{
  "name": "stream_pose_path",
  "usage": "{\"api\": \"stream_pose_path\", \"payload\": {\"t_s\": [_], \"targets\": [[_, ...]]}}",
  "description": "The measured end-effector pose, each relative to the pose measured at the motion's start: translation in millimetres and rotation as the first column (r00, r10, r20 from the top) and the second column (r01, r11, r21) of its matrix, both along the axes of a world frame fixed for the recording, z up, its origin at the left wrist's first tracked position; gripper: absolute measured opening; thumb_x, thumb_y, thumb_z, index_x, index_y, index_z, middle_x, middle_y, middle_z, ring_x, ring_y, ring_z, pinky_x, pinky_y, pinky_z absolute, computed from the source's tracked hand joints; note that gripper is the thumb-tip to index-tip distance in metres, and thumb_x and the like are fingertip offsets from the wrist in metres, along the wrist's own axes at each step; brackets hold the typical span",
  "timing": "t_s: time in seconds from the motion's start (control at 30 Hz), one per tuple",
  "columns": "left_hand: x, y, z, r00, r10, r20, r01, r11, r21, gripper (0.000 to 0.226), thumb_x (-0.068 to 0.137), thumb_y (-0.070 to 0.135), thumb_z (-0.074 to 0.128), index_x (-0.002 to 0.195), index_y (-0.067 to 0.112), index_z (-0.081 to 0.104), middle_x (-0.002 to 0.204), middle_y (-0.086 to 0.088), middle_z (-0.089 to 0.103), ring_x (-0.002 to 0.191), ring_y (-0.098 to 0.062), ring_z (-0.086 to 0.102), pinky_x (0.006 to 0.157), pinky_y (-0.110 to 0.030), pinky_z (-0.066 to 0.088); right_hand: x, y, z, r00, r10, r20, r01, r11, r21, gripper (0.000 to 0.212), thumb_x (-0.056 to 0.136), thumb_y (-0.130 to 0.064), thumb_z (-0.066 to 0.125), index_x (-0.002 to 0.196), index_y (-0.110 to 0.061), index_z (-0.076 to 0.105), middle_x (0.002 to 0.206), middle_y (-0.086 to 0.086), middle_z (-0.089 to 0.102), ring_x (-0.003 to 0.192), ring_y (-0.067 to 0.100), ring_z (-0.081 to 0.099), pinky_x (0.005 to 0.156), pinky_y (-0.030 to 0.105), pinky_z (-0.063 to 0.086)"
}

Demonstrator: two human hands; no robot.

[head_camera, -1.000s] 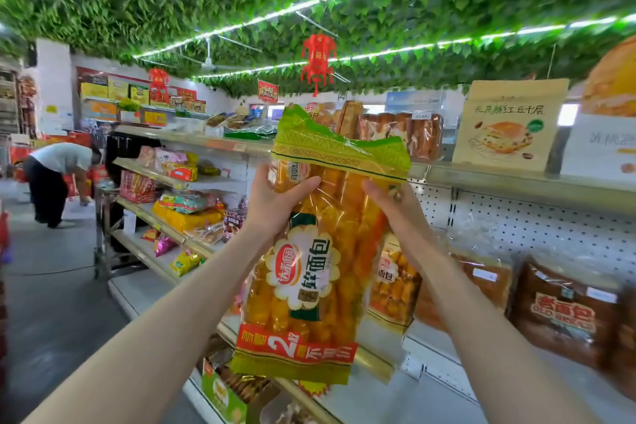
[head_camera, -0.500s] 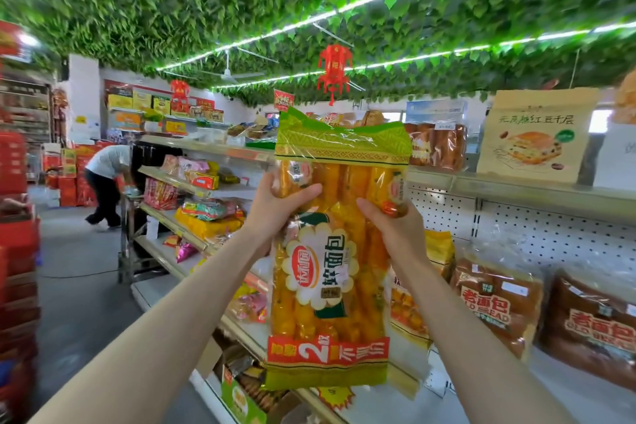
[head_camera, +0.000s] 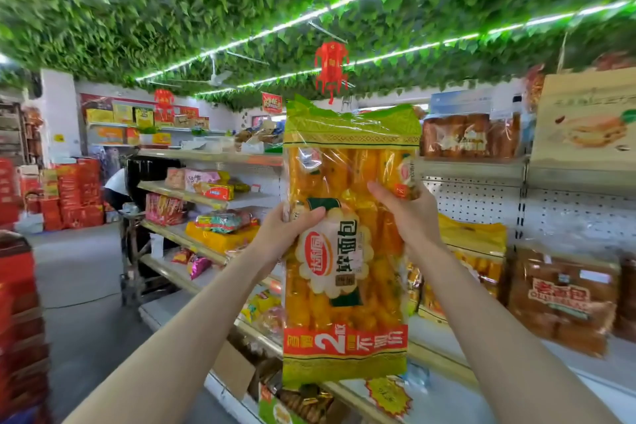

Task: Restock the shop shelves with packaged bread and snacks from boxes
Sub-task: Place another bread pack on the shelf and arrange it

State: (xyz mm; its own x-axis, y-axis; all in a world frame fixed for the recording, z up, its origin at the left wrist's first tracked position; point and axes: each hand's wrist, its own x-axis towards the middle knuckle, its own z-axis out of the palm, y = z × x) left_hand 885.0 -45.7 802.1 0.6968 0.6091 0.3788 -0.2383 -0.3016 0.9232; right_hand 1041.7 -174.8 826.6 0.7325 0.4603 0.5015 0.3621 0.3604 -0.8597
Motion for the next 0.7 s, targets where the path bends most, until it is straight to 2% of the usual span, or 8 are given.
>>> {"api": "stream_pose_path", "payload": {"t_s": [0.23,0.3,0.37,0.43,0.57,0.63,0.7], "targets": [[-11,69,-8,0.999,-0.022,0.033,0.023,0.998,-0.051,0.029,0.082,0.03,0.071,0.105,0.013,0.065,0.091,-0.008,0.076,0.08,-0.024,0.074,0.065,-0.032,0.058,-32,57,-5,0.995,-0.1,0.0,0.1,0.993,-0.062,0.108,0.039,-0.072,0.077,0.133,-0.023,0.052,0.125,-0.004,0.063,0.114,0.02,0.058,0.103,0.046,0.044],[-4,86,-12,0.999,-0.029,0.046,0.033,0.996,-0.085,0.04,0.076,0.035,0.075,0.108,0.016,0.063,0.092,-0.007,0.076,0.081,-0.024,0.074,0.067,-0.034,0.059,-30,70,-7,0.993,-0.114,0.003,0.114,0.991,-0.064,0.107,0.045,-0.069,0.078,0.137,-0.024,0.048,0.129,-0.003,0.06,0.117,0.021,0.057,0.104,0.046,0.043],[6,104,-18,0.998,-0.042,0.043,0.046,0.993,-0.106,0.061,0.063,0.044,0.079,0.114,0.015,0.061,0.095,-0.008,0.075,0.084,-0.026,0.073,0.074,-0.041,0.059,-24,85,-9,0.99,-0.137,0.015,0.138,0.988,-0.071,0.103,0.047,-0.067,0.078,0.137,-0.025,0.048,0.129,-0.004,0.061,0.116,0.019,0.057,0.104,0.045,0.043],[17,121,-20,0.997,-0.078,0.025,0.08,0.991,-0.111,0.07,0.059,0.048,0.078,0.117,0.013,0.061,0.097,-0.009,0.075,0.087,-0.028,0.073,0.08,-0.045,0.059,-16,99,-13,0.989,-0.146,0.023,0.147,0.986,-0.074,0.097,0.051,-0.065,0.078,0.136,-0.027,0.049,0.127,-0.006,0.062,0.114,0.016,0.059,0.103,0.043,0.044],[41,159,-19,0.982,-0.186,-0.045,0.18,0.978,-0.105,0.042,0.078,0.033,0.071,0.111,0.009,0.064,0.095,-0.011,0.075,0.083,-0.026,0.073,0.066,-0.033,0.059,11,135,-19,0.988,-0.154,0.011,0.155,0.986,-0.069,0.102,0.051,-0.064,0.08,0.14,-0.027,0.045,0.126,-0.008,0.06,0.115,0.015,0.057,0.105,0.044,0.043],[55,176,-19,0.974,-0.223,-0.047,0.216,0.969,-0.119,0.034,0.08,0.029,0.069,0.108,0.008,0.067,0.094,-0.012,0.075,0.081,-0.025,0.073,0.062,-0.03,0.058,29,151,-20,0.99,-0.141,0.013,0.141,0.987,-0.075,0.097,0.061,-0.059,0.079,0.142,-0.026,0.04,0.12,-0.014,0.055,0.112,0.012,0.053,0.105,0.041,0.041],[70,191,-18,0.967,-0.249,-0.045,0.24,0.958,-0.156,0.032,0.082,0.027,0.069,0.108,0.008,0.067,0.095,-0.012,0.075,0.081,-0.026,0.073,0.061,-0.03,0.058,44,165,-20,0.986,-0.165,0.001,0.164,0.979,-0.12,0.108,0.054,-0.07,0.076,0.145,-0.025,0.037,0.131,-0.008,0.053,0.119,0.017,0.053,0.106,0.045,0.041]]}}
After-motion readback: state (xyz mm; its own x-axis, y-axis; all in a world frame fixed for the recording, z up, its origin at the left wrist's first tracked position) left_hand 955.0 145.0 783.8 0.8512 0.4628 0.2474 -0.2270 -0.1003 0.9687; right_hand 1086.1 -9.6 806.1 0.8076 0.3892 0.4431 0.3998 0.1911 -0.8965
